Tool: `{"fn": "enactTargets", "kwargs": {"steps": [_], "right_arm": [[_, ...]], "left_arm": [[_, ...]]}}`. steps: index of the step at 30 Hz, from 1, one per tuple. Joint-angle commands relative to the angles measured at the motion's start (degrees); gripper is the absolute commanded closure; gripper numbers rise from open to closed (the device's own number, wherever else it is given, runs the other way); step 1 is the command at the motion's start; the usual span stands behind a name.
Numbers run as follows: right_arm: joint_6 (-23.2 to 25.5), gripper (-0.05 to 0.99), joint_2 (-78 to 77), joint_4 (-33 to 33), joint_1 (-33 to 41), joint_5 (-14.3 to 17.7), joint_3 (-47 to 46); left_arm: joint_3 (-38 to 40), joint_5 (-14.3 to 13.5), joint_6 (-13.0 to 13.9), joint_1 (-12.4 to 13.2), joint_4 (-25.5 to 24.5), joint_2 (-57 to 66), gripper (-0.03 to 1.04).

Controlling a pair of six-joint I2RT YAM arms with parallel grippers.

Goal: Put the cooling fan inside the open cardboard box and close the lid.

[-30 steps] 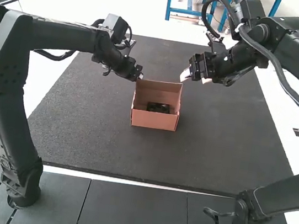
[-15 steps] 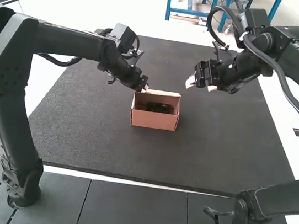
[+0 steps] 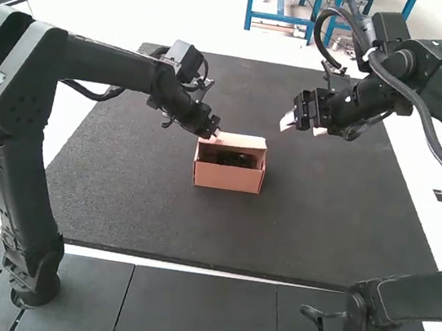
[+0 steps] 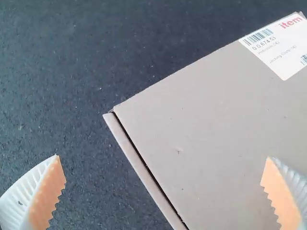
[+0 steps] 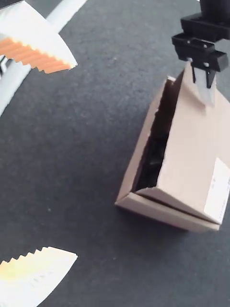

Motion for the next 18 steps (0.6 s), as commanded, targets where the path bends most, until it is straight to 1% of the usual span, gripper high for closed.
{"fn": "enactTargets", "kwargs": {"steps": [1, 10, 14, 18], "right_arm": [[-0.1, 0.11, -1.2, 0.0, -0.3, -0.2, 0.5], [-0.1, 0.11, -1.2, -0.3, -0.6, -0.3, 0.6], [-0.1, 0.11, -1.2, -0.4, -0.6, -0.4, 0.6], [-0.1, 0.11, -1.2, -0.4, -0.6, -0.5, 0.5]], "left_arm": [[-0.9, 0.6, 0.3, -0.3, 0.2, 0.7, 0.05], [-4.0, 0.2, 0.4, -0.4, 0.8, 2.4, 0.05], [-5.8, 0.2, 0.4, -1.3, 2.4, 2.8, 0.05], [-7.4, -0.2, 0.1, -1.5, 4.5, 2.9, 0.05]]}}
